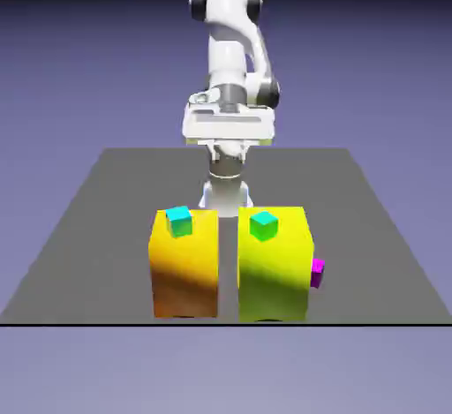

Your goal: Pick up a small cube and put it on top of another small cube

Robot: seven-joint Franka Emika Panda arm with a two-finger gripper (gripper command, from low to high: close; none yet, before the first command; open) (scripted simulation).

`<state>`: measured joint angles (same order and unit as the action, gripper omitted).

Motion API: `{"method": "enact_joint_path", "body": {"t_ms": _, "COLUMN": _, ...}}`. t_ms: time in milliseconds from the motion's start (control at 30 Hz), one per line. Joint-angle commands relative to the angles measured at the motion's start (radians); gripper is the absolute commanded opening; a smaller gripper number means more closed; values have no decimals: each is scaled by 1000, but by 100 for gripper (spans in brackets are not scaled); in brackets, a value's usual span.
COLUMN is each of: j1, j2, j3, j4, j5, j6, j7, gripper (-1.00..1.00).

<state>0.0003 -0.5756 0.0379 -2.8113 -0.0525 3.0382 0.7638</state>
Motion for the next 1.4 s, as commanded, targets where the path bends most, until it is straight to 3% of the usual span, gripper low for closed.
{"method": "enact_joint_path", "body": {"t_ms": 0, "j1": -10, "j2": -5, "j3": 31, "j4": -1, "j5": -44, "j6": 1, "j7": 19, "gripper": 0}}
{"method": "enact_joint_path", "body": {"t_ms": 1367, "j1": -409, "j2": -194, "j3": 1318, "j4": -44, "j5": -1827, "j6": 41, "j7": 795, "gripper": 0}}
